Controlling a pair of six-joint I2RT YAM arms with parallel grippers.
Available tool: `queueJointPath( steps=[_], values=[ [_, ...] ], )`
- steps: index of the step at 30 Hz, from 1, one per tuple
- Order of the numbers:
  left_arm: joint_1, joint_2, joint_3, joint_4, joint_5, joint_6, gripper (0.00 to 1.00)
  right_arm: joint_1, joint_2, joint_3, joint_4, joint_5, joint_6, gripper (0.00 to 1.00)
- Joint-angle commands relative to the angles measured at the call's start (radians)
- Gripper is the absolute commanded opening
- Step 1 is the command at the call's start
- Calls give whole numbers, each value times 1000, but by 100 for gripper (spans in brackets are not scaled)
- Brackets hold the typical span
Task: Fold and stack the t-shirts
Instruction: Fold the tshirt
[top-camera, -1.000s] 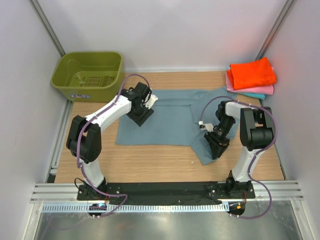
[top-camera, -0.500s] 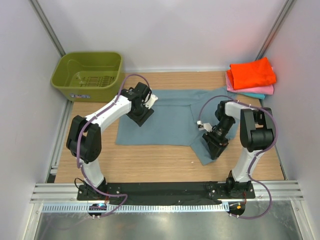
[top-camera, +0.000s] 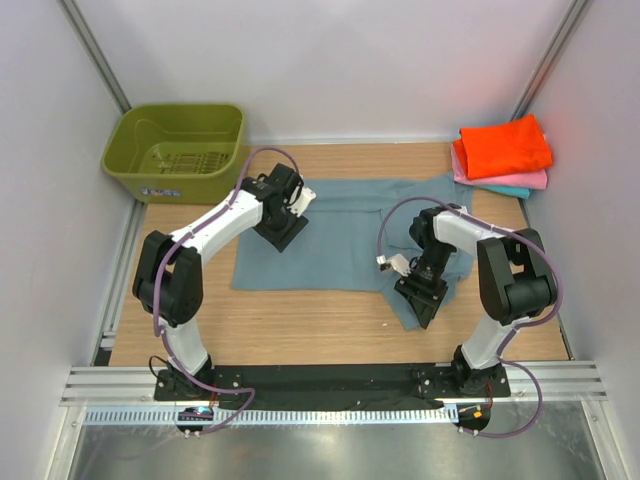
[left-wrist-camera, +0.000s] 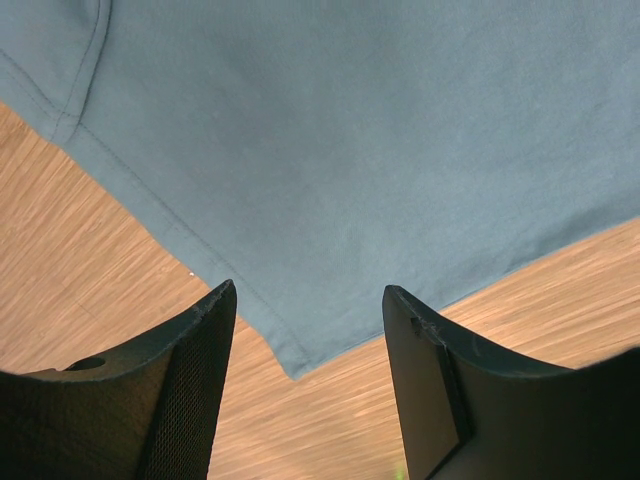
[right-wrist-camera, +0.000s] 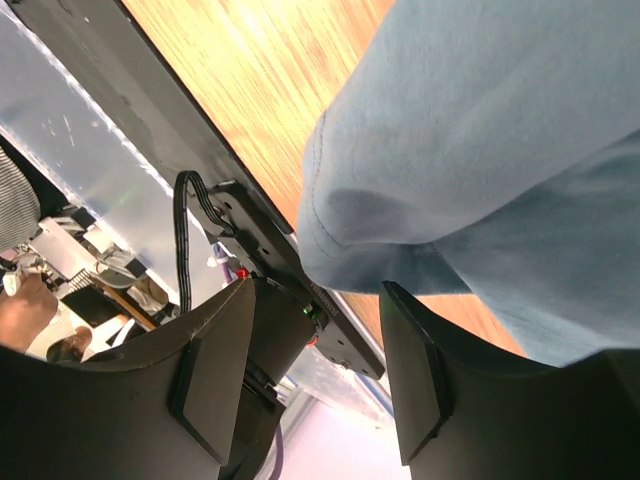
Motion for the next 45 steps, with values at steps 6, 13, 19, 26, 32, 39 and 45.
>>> queueJointPath(
  steps=[6,13,19,26,32,39,45],
  values=[
    [-4,-5,32,23,7,-7,61,47,23,10,-27,68,40,49],
    [-4,-5,31,25,6,-7,61,90,29,19,24,92,65,46],
    [-4,-7,27,25,4,-8,61,127,0,7,124,123,117,30],
    [-4,-7,32,23,0,-7,61,125,-29,42,116,175,123,5],
    [-4,-4,32,23,-2,-7,61,119,-31,211,27,359,29,4],
    [-4,1,40,25,-8,-7,61,111,78,375,107,508,-3,5],
    [-6,6,55,19,-9,-4,61,110,204,487,219,585,40,4]
  ],
)
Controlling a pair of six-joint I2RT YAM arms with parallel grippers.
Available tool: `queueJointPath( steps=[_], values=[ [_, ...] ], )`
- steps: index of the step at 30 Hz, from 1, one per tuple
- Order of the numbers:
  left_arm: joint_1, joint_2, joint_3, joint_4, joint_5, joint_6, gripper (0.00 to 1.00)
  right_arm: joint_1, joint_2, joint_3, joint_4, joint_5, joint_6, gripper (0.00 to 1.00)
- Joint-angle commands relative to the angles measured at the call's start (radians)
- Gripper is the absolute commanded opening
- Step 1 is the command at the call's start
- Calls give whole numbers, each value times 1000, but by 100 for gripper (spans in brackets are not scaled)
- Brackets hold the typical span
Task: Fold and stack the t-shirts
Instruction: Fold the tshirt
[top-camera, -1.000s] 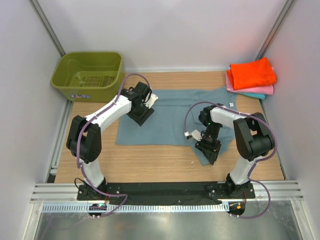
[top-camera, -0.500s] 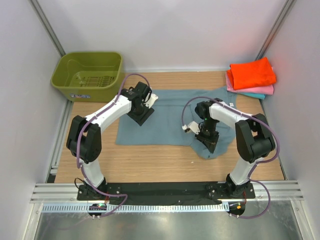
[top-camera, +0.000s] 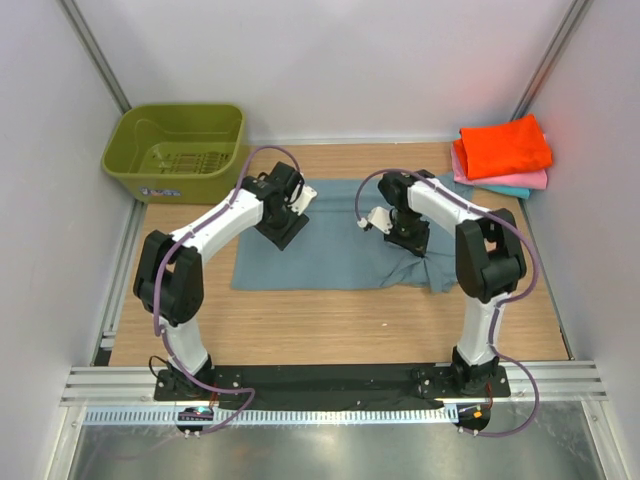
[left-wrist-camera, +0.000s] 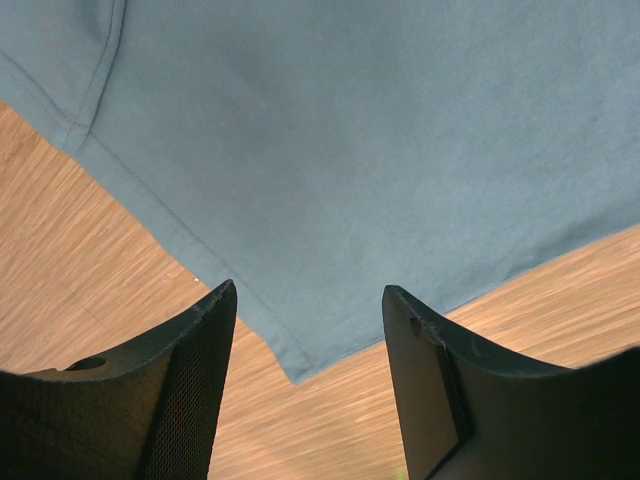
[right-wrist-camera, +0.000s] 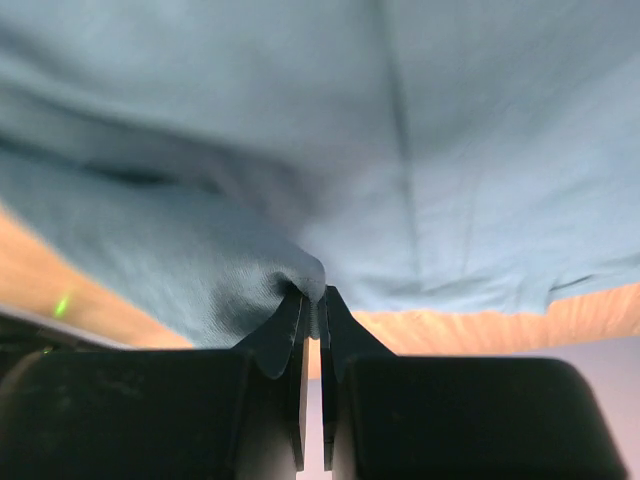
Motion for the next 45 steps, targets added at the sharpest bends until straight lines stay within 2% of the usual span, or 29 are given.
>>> queueJointPath(
  steps=[1,4,6,8,12,15,16,17,18,19,22,26,32,38,45],
  values=[
    [-3,2,44,13,-5,-3,61,-2,57,90,78,85,24,4],
    [-3,9,50,10,-2,-6,61,-2,88,150,100,122,31,6],
    [-3,13,56,10,-2,-6,61,-2,88,159,124,177,41,16],
    [-3,16,62,10,-3,-6,61,-2,71,161,167,211,65,30],
    [-3,19,68,7,-2,-8,61,-31,-28,115,206,250,108,37],
    [-3,18,65,6,3,-8,61,-158,-87,150,157,155,221,38],
    [-3,18,62,4,4,-6,61,-207,-91,167,93,18,253,37],
    [-3,18,61,1,6,-6,61,-325,-91,190,56,-61,287,36],
    [-3,19,59,-2,7,-5,61,-391,-88,188,19,-176,321,36],
    [-3,21,54,-2,9,-5,61,-442,-82,181,-60,-362,315,37],
    [-3,30,54,-13,17,-3,61,-595,-24,91,-200,-627,260,36],
    [-3,62,80,-43,20,-2,61,-649,62,-23,-316,-811,161,32],
    [-3,90,110,-64,12,18,61,-663,110,-12,-333,-881,150,31],
    [-3,108,114,-68,4,18,61,-686,200,-8,-333,-893,156,36],
    [-3,122,120,-67,6,20,61,-714,196,1,-333,-810,148,39]
  ],
)
